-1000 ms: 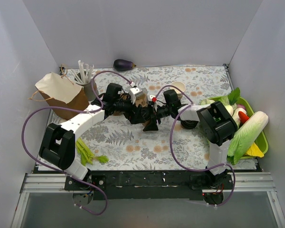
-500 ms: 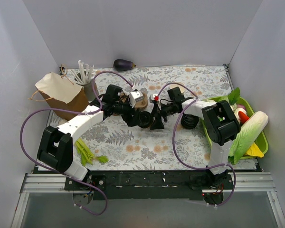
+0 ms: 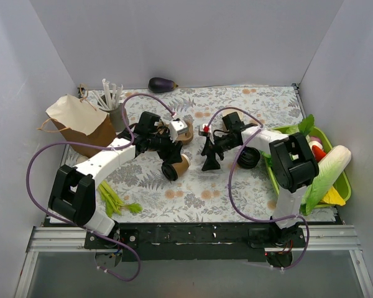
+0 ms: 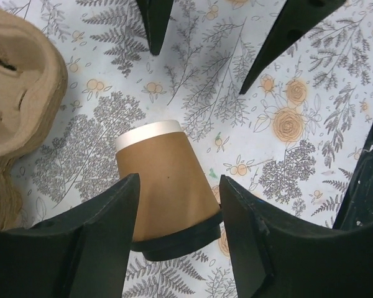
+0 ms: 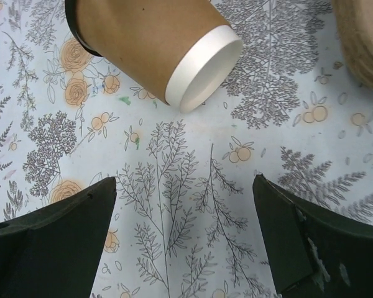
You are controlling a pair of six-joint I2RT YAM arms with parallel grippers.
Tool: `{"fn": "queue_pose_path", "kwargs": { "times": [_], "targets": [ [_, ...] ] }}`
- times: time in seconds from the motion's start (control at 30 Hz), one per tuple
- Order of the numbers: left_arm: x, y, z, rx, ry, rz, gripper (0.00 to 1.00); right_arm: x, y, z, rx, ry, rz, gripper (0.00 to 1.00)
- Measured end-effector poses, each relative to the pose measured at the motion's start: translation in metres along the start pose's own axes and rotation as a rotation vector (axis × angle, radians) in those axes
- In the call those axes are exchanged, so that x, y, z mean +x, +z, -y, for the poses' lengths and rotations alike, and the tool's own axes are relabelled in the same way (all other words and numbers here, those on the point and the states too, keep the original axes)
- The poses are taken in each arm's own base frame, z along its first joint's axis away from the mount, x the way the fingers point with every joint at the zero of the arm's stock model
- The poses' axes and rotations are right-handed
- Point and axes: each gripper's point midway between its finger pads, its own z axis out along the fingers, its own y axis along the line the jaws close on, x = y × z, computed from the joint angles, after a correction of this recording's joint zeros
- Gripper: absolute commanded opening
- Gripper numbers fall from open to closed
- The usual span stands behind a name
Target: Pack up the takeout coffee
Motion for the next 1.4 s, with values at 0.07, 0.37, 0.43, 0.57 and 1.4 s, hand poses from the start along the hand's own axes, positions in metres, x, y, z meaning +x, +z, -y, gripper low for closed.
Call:
{"fn": "queue_pose_path", "kwargs": {
  "times": [0.07, 0.37, 0.43, 0.57, 1.4],
  "targets": [
    [0.001, -0.002, -0.003, -0.025, -0.004, -0.006, 0.65, -0.006, -0.005, -0.001, 0.022, -0.011, -0.004, 0.98],
    [-0.008, -0.071, -0.036, -0.343, -0.212, 0.075, 0.93, -0.098, -0.025, -0.060, 0.191, -0.538, 0.055, 0.98],
    [-0.005, -0.094, -0.053, -0.426, -0.309, 0.102, 0.95, -0.107, -0.010, -0.070, 0.155, -0.620, 0.048, 0.98],
    [-0.007, -0.117, -0.065, -0.514, -0.408, 0.140, 0.96, -0.109, 0.032, -0.059, 0.082, -0.651, -0.021, 0.98],
    [-0.038, -0.174, -0.050, -0.583, -0.392, 0.313, 0.98, -0.060, 0.076, -0.063, -0.120, -0.517, -0.504, 0.98]
  ]
}}
